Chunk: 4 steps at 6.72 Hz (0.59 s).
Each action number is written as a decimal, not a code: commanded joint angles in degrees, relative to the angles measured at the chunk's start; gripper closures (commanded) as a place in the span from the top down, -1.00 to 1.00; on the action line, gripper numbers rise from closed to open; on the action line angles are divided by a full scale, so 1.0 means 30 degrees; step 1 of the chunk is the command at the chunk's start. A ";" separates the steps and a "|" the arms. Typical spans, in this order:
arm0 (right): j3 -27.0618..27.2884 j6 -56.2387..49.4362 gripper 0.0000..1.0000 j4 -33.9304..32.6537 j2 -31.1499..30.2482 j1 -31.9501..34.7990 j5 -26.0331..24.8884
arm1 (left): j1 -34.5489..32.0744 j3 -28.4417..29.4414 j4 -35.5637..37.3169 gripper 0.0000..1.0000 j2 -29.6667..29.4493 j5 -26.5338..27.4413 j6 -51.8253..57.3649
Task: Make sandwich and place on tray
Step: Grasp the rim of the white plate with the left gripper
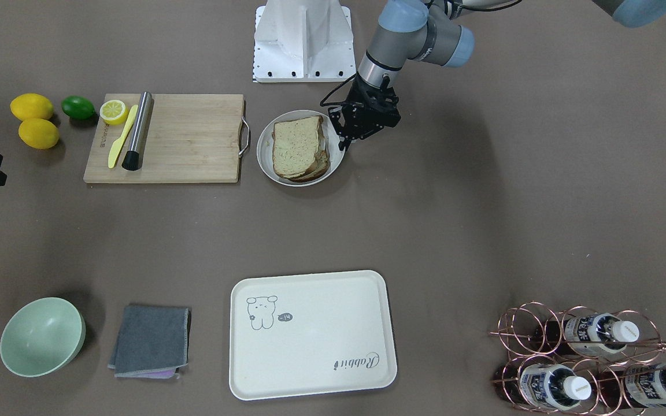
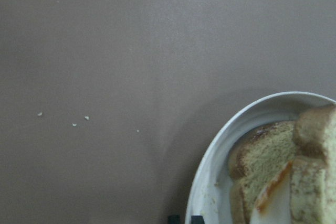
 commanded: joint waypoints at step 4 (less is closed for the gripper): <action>-0.0125 -0.0055 0.99 0.0000 0.0011 0.0621 0.0053 | -0.2096 -0.0467 -0.1443 -1.00 -0.0569 -0.1320 -0.4924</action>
